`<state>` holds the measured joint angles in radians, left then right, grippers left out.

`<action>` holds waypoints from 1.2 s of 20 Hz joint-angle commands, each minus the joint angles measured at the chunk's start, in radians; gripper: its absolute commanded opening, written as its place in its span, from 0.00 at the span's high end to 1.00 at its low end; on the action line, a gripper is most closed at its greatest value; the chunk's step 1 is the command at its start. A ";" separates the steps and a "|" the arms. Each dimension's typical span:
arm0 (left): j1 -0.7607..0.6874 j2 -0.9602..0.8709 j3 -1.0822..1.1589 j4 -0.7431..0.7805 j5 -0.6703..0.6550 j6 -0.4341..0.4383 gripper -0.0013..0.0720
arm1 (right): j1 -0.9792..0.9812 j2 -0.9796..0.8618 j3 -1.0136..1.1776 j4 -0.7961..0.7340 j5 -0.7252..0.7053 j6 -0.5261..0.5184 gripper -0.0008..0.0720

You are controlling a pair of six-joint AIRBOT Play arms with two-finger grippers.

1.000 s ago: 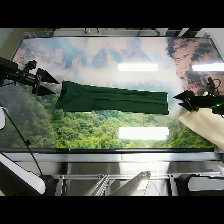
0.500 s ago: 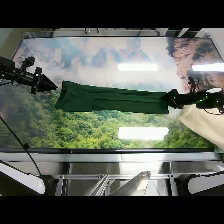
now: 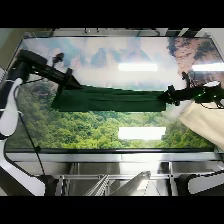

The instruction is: Fold the shirts.

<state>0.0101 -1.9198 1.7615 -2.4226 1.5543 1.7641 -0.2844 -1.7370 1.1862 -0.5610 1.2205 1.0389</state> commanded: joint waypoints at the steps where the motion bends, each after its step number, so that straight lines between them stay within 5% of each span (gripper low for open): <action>1: -0.195 -0.070 0.002 0.023 -0.178 0.005 0.97 | -0.057 0.029 0.009 -0.003 0.112 -0.006 0.96; 10: -0.485 -0.365 0.315 0.185 -0.214 -0.177 0.97 | -0.258 0.061 0.098 0.066 0.414 -0.048 0.96; 14: -0.523 -0.365 0.262 0.042 -0.217 -0.170 0.96 | -0.246 0.065 0.156 0.230 0.473 -0.047 0.96; 16: -0.521 -0.361 0.282 -0.095 -0.159 -0.098 0.96 | -0.190 0.079 0.159 0.323 0.469 -0.047 0.96; 21: -0.385 -0.081 0.243 -0.106 0.011 0.010 0.96 | 0.098 0.104 0.160 0.437 0.362 -0.043 0.96; 24: -0.243 0.195 0.069 0.016 0.063 0.042 0.96 | 0.333 0.103 0.160 0.446 0.153 -0.045 0.96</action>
<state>-0.3405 -1.9388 1.9511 -2.4870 1.5406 1.7519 -0.1402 -1.6371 1.3445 -0.1593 1.5440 0.9943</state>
